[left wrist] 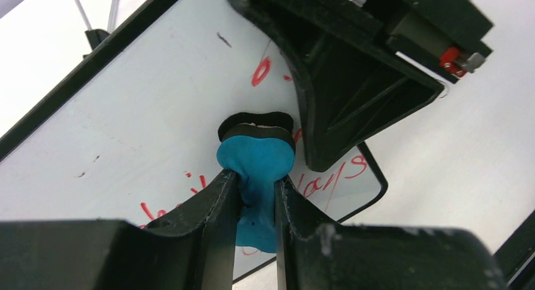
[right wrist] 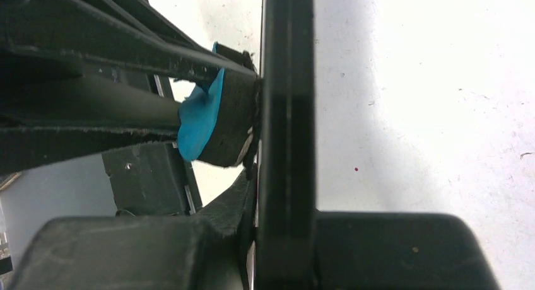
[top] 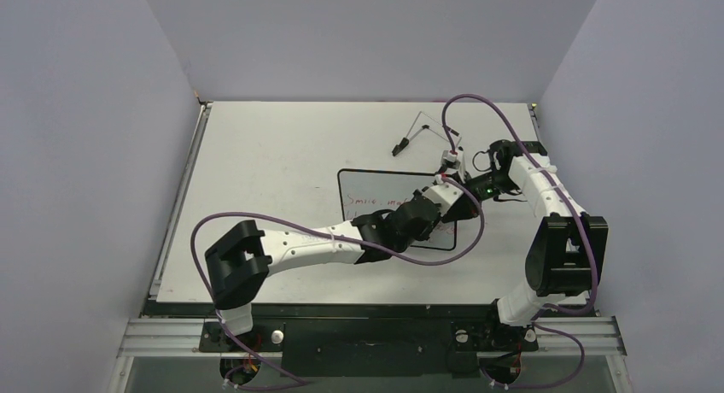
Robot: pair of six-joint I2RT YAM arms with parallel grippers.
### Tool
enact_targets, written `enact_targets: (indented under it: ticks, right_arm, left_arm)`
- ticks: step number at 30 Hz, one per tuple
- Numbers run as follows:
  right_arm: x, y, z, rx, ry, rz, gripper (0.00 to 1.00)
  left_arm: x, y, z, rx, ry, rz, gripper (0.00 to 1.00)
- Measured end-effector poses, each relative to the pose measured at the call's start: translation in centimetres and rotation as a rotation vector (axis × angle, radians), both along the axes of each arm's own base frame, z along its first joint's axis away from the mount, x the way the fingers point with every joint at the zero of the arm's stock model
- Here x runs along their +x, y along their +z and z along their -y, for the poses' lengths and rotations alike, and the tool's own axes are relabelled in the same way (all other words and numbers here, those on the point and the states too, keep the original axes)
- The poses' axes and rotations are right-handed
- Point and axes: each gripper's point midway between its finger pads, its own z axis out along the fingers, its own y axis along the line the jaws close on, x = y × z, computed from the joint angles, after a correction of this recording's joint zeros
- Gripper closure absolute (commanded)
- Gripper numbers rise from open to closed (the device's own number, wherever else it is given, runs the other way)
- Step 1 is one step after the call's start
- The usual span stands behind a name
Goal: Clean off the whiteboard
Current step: Erase the whiteboard at the center of the board.
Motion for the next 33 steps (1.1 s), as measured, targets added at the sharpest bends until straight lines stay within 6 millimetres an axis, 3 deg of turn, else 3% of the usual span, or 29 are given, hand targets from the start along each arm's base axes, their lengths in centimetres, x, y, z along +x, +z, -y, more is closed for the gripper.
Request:
enact_targets:
  ticks: [16, 20, 27, 33]
  right_arm:
    - [0.4, 0.1, -0.3, 0.013, -0.005, 0.013, 1.0]
    - [0.2, 0.2, -0.3, 0.014, -0.005, 0.002, 1.0]
    - [-0.5, 0.3, -0.3, 0.014, -0.005, -0.032, 1.0]
    - [-0.6, 0.3, -0.3, 0.016, -0.005, -0.037, 1.0]
  left_arm:
    - [3.7, 2.4, -4.3, 0.049, 0.166, 0.022, 1.0]
    - [4.8, 2.6, -6.6, 0.011, 0.219, 0.011, 1.0]
    - [5.4, 0.1, -11.8, -0.049, 0.32, -0.048, 1.0]
    - [5.3, -2.3, -14.6, -0.09, 0.375, -0.106, 1.0]
